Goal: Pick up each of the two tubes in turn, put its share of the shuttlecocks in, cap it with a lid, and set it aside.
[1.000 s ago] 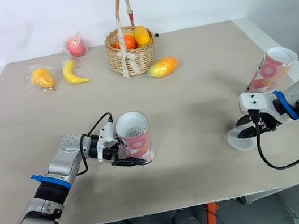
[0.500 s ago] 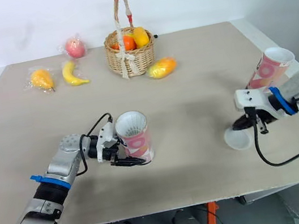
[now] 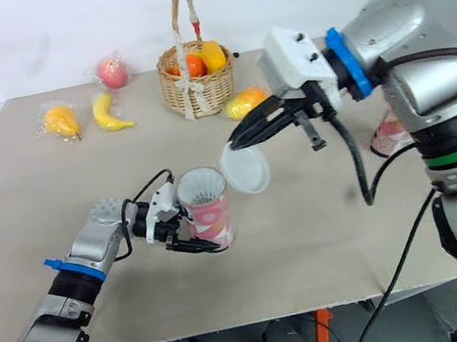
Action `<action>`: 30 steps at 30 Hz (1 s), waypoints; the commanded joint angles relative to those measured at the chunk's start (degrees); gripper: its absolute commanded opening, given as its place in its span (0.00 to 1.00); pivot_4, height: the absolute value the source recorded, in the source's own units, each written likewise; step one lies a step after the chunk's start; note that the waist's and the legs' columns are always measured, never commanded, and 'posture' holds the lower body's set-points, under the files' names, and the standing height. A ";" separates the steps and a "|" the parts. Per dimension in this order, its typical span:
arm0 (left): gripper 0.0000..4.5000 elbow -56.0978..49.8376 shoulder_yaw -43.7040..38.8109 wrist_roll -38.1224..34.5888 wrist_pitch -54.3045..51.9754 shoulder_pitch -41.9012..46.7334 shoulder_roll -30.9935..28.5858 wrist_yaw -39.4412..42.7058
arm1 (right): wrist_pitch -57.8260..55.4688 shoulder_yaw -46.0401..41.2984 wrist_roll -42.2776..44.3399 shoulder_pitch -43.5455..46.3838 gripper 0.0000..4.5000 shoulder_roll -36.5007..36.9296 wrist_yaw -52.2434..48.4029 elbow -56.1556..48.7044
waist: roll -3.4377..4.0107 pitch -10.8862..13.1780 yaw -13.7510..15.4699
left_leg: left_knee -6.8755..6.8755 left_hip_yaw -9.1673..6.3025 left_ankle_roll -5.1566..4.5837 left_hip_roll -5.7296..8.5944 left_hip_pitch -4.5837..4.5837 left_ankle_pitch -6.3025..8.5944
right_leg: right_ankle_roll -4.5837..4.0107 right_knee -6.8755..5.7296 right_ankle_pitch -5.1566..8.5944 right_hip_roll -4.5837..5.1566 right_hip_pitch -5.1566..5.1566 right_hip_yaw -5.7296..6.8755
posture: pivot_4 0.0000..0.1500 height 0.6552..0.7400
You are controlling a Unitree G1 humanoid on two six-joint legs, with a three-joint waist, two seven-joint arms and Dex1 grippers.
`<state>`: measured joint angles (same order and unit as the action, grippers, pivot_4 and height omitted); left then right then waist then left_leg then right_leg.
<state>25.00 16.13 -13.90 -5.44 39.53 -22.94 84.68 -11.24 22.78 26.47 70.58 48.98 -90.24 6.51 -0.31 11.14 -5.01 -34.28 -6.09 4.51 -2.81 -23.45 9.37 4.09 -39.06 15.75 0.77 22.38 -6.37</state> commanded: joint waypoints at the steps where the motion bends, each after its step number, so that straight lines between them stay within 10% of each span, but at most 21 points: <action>1: 0.68 2.37 1.39 2.58 -1.06 -0.39 -1.42 0.51 | 6.56 4.91 -2.48 4.21 0.01 -2.94 -2.26 0.55 | 0.00 0.00 -0.04 | 0.01 0.00 0.00 0.00 0.00 0.00 | 0.00 0.00 0.01 0.00 0.00 0.00 | 1.00 1.00; 30: 0.68 1.87 1.95 2.84 1.87 -1.84 -1.46 -0.83 | 26.82 22.95 -8.99 17.66 0.01 -12.30 -2.26 15.46 | 0.00 0.00 -0.35 | 0.00 -0.01 0.00 -0.01 0.00 0.00 | 0.01 -0.03 0.02 0.01 -0.03 0.03 | 1.00 1.00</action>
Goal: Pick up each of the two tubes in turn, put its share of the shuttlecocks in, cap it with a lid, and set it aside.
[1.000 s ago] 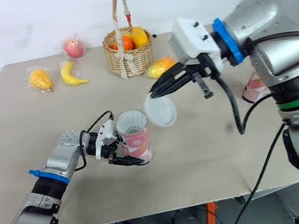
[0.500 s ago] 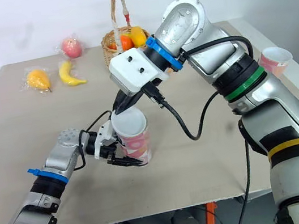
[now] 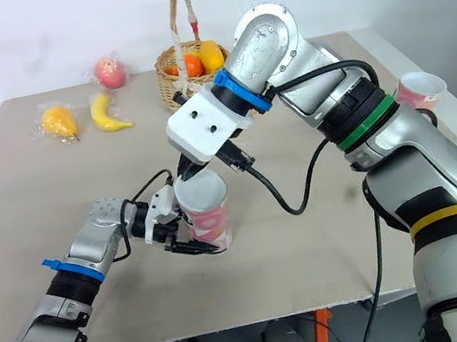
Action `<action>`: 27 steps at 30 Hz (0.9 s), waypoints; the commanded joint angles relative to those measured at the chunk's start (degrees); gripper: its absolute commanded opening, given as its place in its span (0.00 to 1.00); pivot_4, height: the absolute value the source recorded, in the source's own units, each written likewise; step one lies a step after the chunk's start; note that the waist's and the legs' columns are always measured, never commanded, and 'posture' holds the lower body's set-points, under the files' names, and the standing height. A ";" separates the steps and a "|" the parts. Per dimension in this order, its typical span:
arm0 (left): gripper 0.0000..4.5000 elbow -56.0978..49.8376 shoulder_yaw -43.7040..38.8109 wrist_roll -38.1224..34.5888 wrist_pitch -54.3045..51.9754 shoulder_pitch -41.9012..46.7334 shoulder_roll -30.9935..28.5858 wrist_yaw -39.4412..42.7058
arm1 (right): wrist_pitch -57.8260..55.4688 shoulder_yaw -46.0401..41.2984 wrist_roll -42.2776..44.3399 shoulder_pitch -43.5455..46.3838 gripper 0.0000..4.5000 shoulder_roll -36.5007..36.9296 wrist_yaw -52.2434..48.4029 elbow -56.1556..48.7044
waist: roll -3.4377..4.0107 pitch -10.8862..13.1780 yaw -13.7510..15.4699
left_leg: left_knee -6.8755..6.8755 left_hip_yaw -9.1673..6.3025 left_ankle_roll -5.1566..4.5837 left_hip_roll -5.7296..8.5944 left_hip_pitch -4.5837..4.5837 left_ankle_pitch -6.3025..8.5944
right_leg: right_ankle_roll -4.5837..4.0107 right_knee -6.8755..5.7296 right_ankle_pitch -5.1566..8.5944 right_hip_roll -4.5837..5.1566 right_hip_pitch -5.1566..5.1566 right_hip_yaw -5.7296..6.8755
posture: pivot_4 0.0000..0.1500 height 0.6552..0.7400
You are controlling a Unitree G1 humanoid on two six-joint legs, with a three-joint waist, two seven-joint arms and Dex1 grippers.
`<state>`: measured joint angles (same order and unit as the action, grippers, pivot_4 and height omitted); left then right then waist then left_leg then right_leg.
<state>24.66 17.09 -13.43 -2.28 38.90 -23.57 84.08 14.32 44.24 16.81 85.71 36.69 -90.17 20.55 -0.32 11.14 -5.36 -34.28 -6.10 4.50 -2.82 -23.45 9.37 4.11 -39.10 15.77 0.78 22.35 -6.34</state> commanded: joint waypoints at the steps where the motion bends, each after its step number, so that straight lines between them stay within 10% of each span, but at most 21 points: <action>1: 0.68 2.34 1.03 2.39 -1.25 -1.16 -0.76 -0.28 | 1.06 1.37 1.35 3.60 0.01 -0.69 -2.33 2.76 | 0.00 0.00 -0.01 | 0.00 0.00 0.00 0.00 0.01 0.00 | 0.00 0.00 0.00 0.00 0.00 0.00 | 1.00 1.00; 13: 0.68 0.69 0.68 2.22 -2.10 -2.93 -1.09 -0.92 | -3.42 1.40 16.89 10.86 0.01 3.25 -2.33 3.94 | 0.00 0.00 -0.04 | 0.09 -0.01 -0.01 0.00 0.02 0.01 | -0.04 0.01 0.06 0.00 0.04 0.00 | 1.00 1.00; 27: 0.68 -0.14 0.36 2.21 -2.69 -3.48 -1.13 -1.23 | 3.53 7.55 7.20 8.23 0.01 -0.60 -2.33 7.73 | -0.01 0.00 0.00 | 0.09 -0.01 -0.01 0.00 -0.01 0.01 | -0.04 0.00 0.06 -0.01 0.06 0.01 | 1.00 1.00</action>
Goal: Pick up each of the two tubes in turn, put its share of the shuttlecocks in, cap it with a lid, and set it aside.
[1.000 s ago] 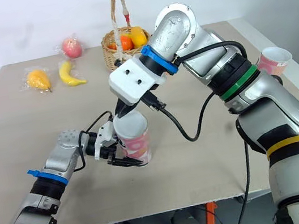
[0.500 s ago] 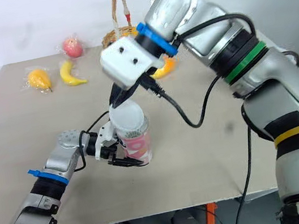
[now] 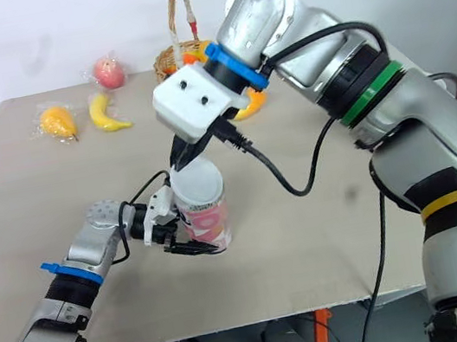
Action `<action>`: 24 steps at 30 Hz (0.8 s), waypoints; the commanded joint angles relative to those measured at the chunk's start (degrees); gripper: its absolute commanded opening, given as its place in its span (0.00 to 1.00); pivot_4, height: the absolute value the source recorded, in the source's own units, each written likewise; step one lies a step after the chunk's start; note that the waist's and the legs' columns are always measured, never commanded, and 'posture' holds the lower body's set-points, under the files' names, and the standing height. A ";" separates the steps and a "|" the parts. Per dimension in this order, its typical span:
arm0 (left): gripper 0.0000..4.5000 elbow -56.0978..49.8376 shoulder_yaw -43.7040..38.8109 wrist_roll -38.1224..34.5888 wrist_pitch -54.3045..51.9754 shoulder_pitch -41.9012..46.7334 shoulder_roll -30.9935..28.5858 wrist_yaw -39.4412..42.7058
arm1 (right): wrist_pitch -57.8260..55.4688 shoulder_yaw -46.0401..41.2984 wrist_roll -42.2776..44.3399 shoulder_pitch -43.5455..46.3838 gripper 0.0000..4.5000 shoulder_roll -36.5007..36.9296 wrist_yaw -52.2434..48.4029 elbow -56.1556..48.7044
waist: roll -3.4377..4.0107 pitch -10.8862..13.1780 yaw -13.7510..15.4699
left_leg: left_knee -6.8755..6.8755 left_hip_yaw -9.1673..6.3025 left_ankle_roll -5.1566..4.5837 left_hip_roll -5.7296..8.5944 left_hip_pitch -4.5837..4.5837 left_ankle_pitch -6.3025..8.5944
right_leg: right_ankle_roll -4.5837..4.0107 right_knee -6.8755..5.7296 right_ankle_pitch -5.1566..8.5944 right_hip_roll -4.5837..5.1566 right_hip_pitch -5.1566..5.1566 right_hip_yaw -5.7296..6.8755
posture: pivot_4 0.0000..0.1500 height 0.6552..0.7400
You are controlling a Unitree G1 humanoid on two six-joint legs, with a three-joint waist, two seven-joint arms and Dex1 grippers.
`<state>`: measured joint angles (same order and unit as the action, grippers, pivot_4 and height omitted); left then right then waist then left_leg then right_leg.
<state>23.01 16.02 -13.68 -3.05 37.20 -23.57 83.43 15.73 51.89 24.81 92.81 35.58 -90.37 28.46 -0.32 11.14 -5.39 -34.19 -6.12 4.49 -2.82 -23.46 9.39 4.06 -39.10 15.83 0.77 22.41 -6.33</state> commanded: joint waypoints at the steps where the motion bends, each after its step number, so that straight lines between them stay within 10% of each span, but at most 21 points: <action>1: 0.68 1.41 1.36 2.34 -2.07 -1.74 -1.16 -0.56 | 2.39 0.58 -0.65 1.20 0.01 0.85 -2.13 -0.63 | 0.00 0.00 0.03 | 0.01 0.00 0.00 0.00 -0.01 0.00 | 0.00 0.00 0.01 0.00 0.00 0.00 | 1.00 1.00; 24: 0.68 1.99 1.17 2.21 -2.34 -1.58 -1.07 -0.45 | -3.02 3.81 10.05 6.22 0.01 1.98 -2.13 0.55 | 0.00 0.00 0.03 | 0.03 -0.01 0.00 0.00 0.00 0.00 | -0.02 0.01 0.05 0.01 0.00 0.01 | 1.00 1.00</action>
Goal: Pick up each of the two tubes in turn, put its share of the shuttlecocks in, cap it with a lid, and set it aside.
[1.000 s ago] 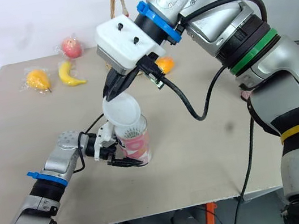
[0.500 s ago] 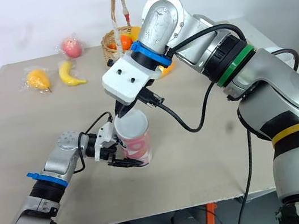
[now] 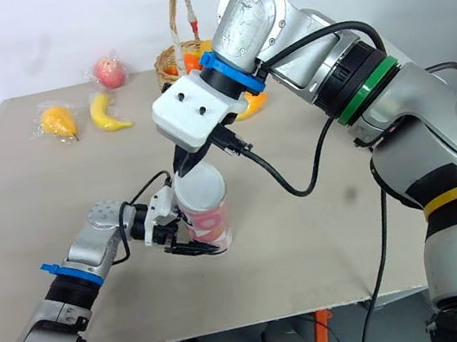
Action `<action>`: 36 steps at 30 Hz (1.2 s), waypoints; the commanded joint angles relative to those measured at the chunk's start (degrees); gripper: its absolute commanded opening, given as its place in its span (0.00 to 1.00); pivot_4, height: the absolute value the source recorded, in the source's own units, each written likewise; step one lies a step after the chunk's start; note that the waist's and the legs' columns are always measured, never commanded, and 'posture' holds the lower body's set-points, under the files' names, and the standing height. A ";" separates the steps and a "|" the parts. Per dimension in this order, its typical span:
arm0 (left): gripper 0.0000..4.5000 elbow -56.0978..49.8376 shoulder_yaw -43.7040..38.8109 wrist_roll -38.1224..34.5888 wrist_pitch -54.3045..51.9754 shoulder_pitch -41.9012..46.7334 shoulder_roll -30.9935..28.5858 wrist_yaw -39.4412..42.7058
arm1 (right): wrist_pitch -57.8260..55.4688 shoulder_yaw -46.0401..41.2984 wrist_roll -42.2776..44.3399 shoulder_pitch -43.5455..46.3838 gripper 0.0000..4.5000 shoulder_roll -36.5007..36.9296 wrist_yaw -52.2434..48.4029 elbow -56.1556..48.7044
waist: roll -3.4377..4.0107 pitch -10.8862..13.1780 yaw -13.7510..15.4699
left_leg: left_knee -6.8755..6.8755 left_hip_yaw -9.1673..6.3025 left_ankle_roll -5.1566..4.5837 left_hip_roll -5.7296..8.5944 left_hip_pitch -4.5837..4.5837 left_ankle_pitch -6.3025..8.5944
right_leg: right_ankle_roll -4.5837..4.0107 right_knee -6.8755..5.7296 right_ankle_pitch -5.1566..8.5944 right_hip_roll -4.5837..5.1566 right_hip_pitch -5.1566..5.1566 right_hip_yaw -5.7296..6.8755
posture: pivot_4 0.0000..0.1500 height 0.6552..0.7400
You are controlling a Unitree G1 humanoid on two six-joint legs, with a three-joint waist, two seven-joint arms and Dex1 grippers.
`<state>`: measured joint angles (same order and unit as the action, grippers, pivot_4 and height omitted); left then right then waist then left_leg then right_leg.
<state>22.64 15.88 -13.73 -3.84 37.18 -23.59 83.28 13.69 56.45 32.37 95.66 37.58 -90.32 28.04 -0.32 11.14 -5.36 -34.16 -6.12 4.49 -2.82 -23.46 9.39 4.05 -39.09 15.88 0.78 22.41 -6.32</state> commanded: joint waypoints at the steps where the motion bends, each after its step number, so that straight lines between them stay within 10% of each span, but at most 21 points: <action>1: 0.68 2.41 1.28 2.29 -1.53 -1.55 -1.04 -0.33 | -0.99 -0.61 2.67 3.58 0.01 -0.12 -2.18 1.52 | 0.00 0.00 0.00 | 0.00 0.00 0.00 0.00 0.00 0.00 | 0.00 0.00 0.00 0.00 0.00 0.00 | 1.00 1.00; 36: 0.68 0.40 0.85 1.82 -3.03 -2.99 -1.53 -0.94 | 7.16 -2.63 -11.00 -1.14 0.01 -4.07 -2.18 5.17 | -0.01 -0.01 -0.05 | 0.02 0.00 0.01 -0.01 0.07 0.03 | -0.01 -0.01 -0.03 -0.01 -0.02 0.01 | 1.00 1.00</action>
<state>21.20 15.35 -14.24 -5.50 36.10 -23.61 82.54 21.22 56.18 21.98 93.96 33.49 -90.38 32.60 -0.33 11.13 -5.41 -34.14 -6.12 4.50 -2.83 -23.39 9.42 4.04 -39.09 15.85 0.77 22.39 -6.30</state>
